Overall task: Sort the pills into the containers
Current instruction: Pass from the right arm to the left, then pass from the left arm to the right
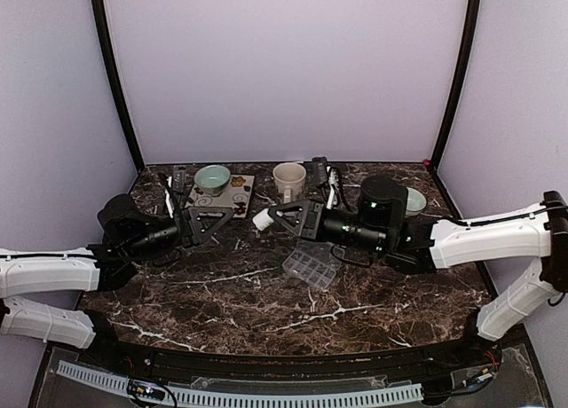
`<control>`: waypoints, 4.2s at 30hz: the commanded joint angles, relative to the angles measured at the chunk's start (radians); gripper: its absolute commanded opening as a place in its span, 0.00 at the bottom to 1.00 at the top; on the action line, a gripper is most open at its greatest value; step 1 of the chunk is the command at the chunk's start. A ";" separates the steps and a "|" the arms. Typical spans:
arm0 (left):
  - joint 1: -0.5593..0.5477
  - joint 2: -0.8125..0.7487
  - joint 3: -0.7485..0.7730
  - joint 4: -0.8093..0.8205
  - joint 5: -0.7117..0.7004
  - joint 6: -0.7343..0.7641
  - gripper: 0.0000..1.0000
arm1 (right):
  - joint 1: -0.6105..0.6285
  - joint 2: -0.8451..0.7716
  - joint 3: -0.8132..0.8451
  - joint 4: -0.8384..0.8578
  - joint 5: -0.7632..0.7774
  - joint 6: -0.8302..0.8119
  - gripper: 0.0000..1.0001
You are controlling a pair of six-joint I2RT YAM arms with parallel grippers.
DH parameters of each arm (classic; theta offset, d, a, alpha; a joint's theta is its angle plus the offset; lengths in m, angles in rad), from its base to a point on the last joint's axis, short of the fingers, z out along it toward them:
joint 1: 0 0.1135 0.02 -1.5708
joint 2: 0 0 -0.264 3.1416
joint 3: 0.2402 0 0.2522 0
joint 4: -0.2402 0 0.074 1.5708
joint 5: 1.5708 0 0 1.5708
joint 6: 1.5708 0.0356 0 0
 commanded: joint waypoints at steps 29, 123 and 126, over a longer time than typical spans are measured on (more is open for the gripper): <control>-0.046 0.278 0.225 0.159 0.325 -0.035 0.49 | -0.008 -0.053 -0.144 0.363 0.044 0.186 0.00; -0.057 0.318 0.614 -0.748 0.601 0.609 0.00 | -0.025 -0.192 -0.040 -0.178 -0.257 0.036 0.40; -0.057 0.324 0.614 -0.746 0.605 0.607 0.00 | -0.025 -0.191 -0.034 -0.184 -0.259 0.034 0.34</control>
